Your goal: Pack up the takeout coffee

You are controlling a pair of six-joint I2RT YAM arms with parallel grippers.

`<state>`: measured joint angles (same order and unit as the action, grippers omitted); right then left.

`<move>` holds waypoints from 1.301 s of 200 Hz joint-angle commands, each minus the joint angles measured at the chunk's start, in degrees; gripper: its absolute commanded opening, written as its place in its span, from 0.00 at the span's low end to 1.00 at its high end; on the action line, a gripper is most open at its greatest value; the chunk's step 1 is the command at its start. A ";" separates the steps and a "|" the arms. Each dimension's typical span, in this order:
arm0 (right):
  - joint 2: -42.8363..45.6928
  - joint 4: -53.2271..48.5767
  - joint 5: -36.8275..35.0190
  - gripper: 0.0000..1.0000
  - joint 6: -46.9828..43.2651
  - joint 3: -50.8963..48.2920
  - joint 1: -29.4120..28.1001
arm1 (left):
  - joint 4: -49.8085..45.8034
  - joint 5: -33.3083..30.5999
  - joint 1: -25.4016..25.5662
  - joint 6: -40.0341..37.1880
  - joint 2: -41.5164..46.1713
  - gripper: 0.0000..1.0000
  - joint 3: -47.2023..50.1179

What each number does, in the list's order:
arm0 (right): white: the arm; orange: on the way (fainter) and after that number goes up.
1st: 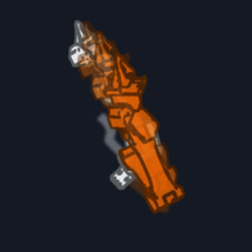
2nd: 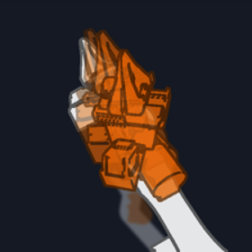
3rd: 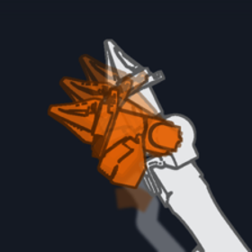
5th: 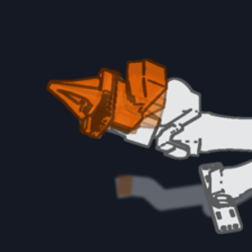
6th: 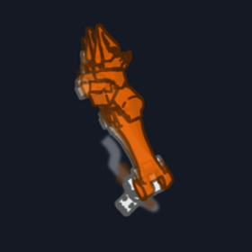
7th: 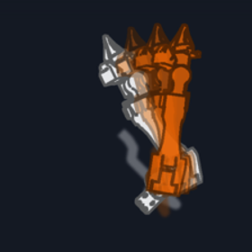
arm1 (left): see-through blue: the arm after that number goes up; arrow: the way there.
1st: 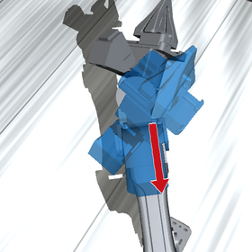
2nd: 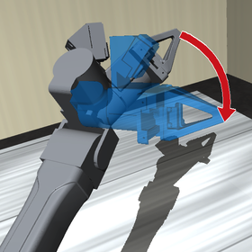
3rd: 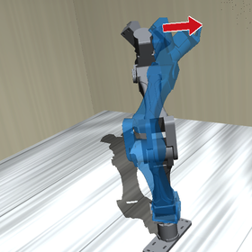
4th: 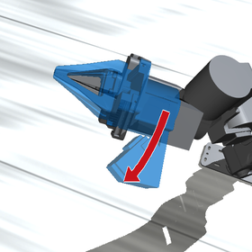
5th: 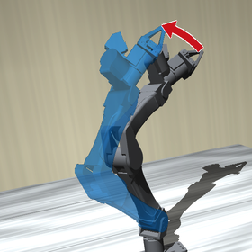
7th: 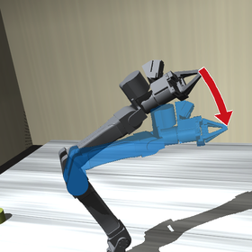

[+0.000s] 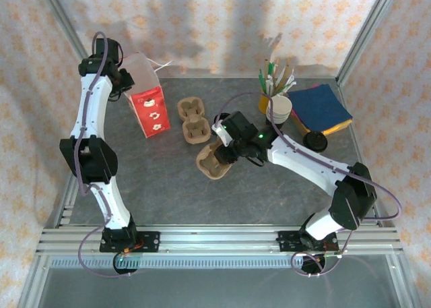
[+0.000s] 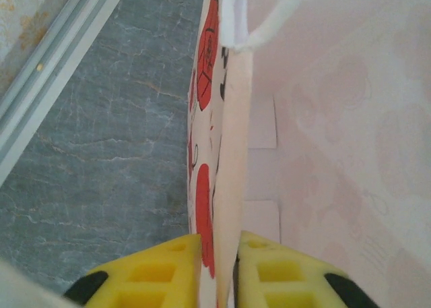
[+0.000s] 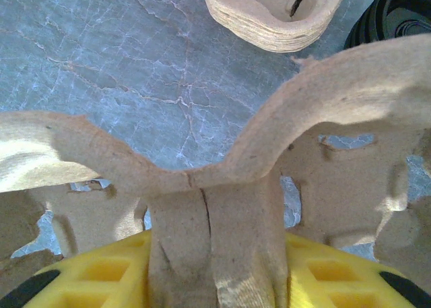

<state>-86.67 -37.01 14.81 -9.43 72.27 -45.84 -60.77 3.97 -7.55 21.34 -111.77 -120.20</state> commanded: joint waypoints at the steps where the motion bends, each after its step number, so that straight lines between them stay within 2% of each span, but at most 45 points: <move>1: 1.49 -1.77 -0.44 0.42 0.01 0.33 -0.43 | -3.02 -1.33 -0.18 -1.13 -0.16 0.16 -1.81; 26: 1.67 -1.99 0.26 0.42 0.14 0.89 -0.44 | -1.64 -1.05 -0.14 -1.39 2.04 0.09 1.16; 57: 2.23 -2.68 0.17 0.42 0.29 1.59 -0.47 | 0.37 -0.34 -0.18 -0.67 10.17 0.00 8.23; 124: 5.34 -3.32 0.61 0.42 1.73 1.37 -0.41 | 3.47 6.45 -0.01 1.73 28.90 0.00 28.10; 152: 8.34 -3.94 1.01 0.42 2.65 0.90 -0.47 | 2.63 8.13 1.59 2.92 37.22 0.00 34.94; 212: 17.92 -6.67 4.58 0.41 3.78 1.51 -0.40 | -1.07 8.78 14.31 9.07 49.73 0.00 41.18; 235: 21.24 -8.65 4.61 0.41 3.80 3.67 -0.42 | -0.94 9.84 20.83 11.34 51.58 0.00 42.92; 260: 23.05 -11.00 4.14 0.40 4.24 6.58 -0.45 | -0.24 11.30 25.39 13.19 52.77 0.00 44.19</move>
<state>-65.91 -45.10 18.52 -6.17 74.98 -45.98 -60.51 13.37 14.81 30.89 -59.94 -77.60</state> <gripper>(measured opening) 0.412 0.065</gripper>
